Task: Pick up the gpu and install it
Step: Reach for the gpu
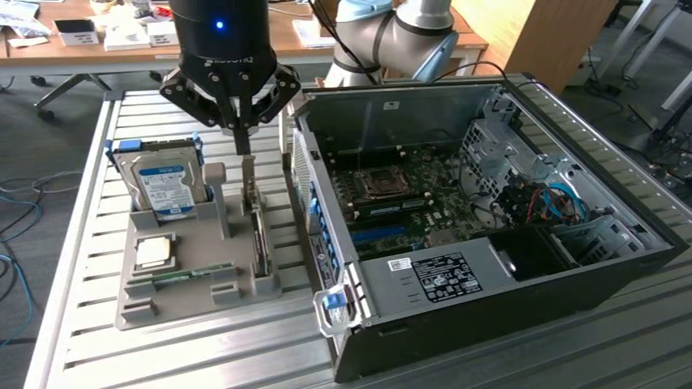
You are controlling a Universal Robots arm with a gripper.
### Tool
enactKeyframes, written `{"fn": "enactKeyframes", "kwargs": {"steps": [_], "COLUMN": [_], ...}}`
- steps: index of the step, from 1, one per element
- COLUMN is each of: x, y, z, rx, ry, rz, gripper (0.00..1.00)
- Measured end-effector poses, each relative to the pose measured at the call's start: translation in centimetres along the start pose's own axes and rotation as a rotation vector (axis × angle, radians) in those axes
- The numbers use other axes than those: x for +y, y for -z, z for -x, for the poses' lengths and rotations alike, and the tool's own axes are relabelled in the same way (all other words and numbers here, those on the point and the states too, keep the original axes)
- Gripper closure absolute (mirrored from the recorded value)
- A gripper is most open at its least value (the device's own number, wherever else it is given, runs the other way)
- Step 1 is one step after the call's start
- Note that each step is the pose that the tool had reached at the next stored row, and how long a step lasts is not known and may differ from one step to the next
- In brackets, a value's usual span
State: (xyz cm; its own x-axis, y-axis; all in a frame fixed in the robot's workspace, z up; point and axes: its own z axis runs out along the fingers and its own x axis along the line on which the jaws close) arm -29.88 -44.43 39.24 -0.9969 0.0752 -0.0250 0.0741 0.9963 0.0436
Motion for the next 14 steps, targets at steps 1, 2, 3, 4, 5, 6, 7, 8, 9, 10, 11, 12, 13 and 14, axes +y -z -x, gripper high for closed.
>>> {"fn": "enactKeyframes", "kwargs": {"steps": [1,2,3,4,5,6,7,8,9,10,11,12,13,14], "x": [-0.11,-0.19,-0.24,-0.26,-0.28,-0.29,-0.32,-0.32,-0.32,-0.32,-0.32,-0.32,-0.32,-0.32], "y": [0.0,0.0,0.0,0.0,0.01,0.0,0.01,0.0,0.01,0.0,0.0,-0.05,-0.09,-0.15], "z": [0.01,0.01,0.02,0.01,0.02,0.02,0.02,0.02,0.02,0.02,0.02,0.02,0.02,0.02], "rx": [0.0,0.0,0.0,0.0,0.0,-0.0001,0.0,0.0,0.0,0.0,0.0,-0.0001,-0.0001,-0.0001], "ry": [0.0,0.0,0.0,0.0,0.0,0.0,0.0,0.0,0.0,0.0,0.0,0.0,0.0,0.0], "rz": [0.0001,0.0,0.0,0.0,0.0,0.0,0.0,0.0,0.0,0.0,0.0,0.0,0.0,0.0], "gripper": [0.89,0.89,0.89,0.89,0.89,0.89,0.89,0.89,0.89,0.89,0.89,0.89,0.89,0.89]}}
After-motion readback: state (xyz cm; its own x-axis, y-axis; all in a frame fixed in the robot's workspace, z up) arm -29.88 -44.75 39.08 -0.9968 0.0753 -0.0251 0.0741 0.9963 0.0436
